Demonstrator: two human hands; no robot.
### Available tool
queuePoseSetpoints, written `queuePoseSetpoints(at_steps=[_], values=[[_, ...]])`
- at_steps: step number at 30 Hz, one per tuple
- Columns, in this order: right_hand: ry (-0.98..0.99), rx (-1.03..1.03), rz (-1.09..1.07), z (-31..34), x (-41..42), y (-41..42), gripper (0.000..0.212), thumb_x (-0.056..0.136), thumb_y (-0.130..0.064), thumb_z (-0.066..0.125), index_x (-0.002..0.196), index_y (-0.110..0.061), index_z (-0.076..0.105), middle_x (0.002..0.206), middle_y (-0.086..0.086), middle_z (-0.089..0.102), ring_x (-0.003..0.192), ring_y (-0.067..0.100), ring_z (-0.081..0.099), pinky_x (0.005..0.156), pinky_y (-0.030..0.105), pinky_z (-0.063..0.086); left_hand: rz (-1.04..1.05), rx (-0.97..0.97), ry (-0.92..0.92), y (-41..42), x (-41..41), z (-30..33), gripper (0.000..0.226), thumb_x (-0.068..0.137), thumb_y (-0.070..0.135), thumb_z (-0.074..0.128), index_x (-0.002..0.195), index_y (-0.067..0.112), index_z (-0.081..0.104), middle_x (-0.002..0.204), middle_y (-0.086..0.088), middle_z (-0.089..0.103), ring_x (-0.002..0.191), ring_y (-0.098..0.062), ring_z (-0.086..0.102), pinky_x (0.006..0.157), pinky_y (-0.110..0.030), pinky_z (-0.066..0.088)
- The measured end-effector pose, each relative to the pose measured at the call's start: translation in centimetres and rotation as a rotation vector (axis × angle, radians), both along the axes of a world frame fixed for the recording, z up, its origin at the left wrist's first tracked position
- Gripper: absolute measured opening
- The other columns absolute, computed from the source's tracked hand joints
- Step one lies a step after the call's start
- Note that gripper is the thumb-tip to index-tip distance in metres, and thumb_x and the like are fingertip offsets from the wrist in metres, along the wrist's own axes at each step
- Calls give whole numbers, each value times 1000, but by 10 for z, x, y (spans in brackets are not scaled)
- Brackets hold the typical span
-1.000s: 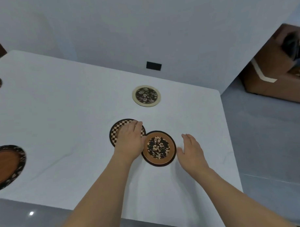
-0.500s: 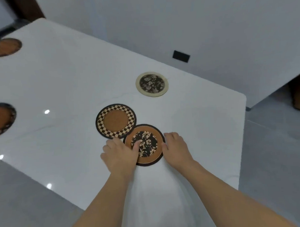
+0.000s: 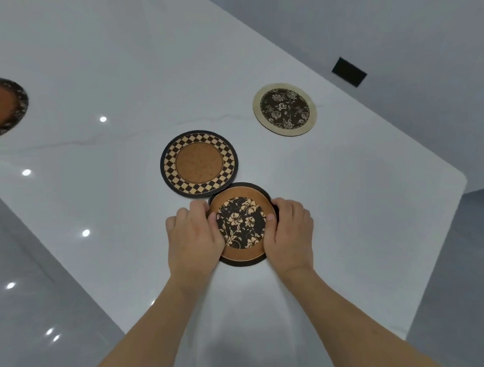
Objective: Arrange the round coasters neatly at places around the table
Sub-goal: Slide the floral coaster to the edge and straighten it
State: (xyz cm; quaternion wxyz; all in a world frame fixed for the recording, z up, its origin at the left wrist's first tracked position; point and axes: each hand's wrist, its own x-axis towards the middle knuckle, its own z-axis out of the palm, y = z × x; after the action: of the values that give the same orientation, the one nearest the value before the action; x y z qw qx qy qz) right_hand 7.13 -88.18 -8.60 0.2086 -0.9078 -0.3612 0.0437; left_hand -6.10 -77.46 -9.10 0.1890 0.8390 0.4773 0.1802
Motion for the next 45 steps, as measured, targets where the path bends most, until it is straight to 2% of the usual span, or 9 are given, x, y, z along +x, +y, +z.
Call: queuePoseSetpoints(at_steps=[4, 9, 17, 22, 26, 30, 35, 41, 45], values=[[49, 24, -13, 0, 1, -1, 33, 92, -29, 40, 119, -17, 53, 106, 3, 58, 98, 20, 51, 90, 34, 39, 15, -11, 30, -2, 2, 3, 25, 94, 23, 46, 119, 19, 46, 80, -1, 58, 74, -23, 52, 80, -39, 39], [71, 69, 18, -5, 6, -4, 34, 92, -31, 37, 115, -17, 58, 93, -2, 62, 86, 19, 55, 83, 34, 37, 21, 8, 39, -2, 3, 2, 28, 97, 26, 43, 123, 20, 49, 86, -1, 63, 79, -22, 54, 84, -40, 40], [56, 142, 30, -10, 9, -4, 23, 93, -29, 40, 92, -18, 59, 83, -6, 60, 75, 15, 48, 76, 31, 30, 21, 23, -42, -1, 1, 3, 26, 96, 26, 44, 116, 21, 60, 90, -2, 67, 82, -22, 57, 86, -38, 37], [79, 119, 120, -3, -12, -11, 23, 95, -30, 41, 94, -18, 60, 74, -8, 59, 69, 17, 50, 78, 32, 32, 30, -61, -153, -5, -28, 9, 23, 96, 23, 46, 115, 18, 58, 91, -4, 68, 87, -24, 58, 93, -42, 36], [131, 111, 125, 1, -77, -7, 22, 97, -29, 36, 95, -18, 55, 72, -8, 56, 66, 17, 49, 75, 32, 30, 76, -87, -184, -4, -82, 8, 21, 96, 24, 47, 113, 19, 57, 90, -2, 68, 87, -24, 59, 94, -42, 36], [138, 43, 137, 1, -116, -3, 26, 98, -31, 34, 99, -18, 57, 77, -6, 59, 72, 18, 52, 80, 35, 33, 154, -72, -152, 3, -126, 6, 13, 94, 25, 50, 103, 20, 57, 81, 5, 65, 81, -23, 60, 89, -40, 34], [52, 6, 230, -2, -126, -9, 25, 97, -28, 34, 85, -20, 54, 66, -6, 55, 63, 19, 50, 75, 34, 33, 33, -43, -67, 9, -147, 1, 13, 91, 25, 55, 102, 18, 55, 79, 4, 57, 77, -23, 56, 87, -41, 34], [72, 62, 255, -8, -124, -6, 27, 97, -31, 32, 77, -23, 49, 63, -9, 51, 65, 16, 48, 77, 32, 33, -35, -189, -179, 23, -159, 10, 13, 85, 17, 65, 95, 19, 57, 66, 9, 53, 66, -13, 51, 92, -44, 41], [22, 39, 236, -8, -127, -6, 24, 95, -31, 35, 80, -20, 50, 76, -6, 50, 75, 18, 44, 80, 33, 30, -30, -326, -224, 27, -164, 19, 14, 83, 12, 67, 92, 20, 60, 66, 7, 55, 66, -9, 52, 93, -47, 43]])
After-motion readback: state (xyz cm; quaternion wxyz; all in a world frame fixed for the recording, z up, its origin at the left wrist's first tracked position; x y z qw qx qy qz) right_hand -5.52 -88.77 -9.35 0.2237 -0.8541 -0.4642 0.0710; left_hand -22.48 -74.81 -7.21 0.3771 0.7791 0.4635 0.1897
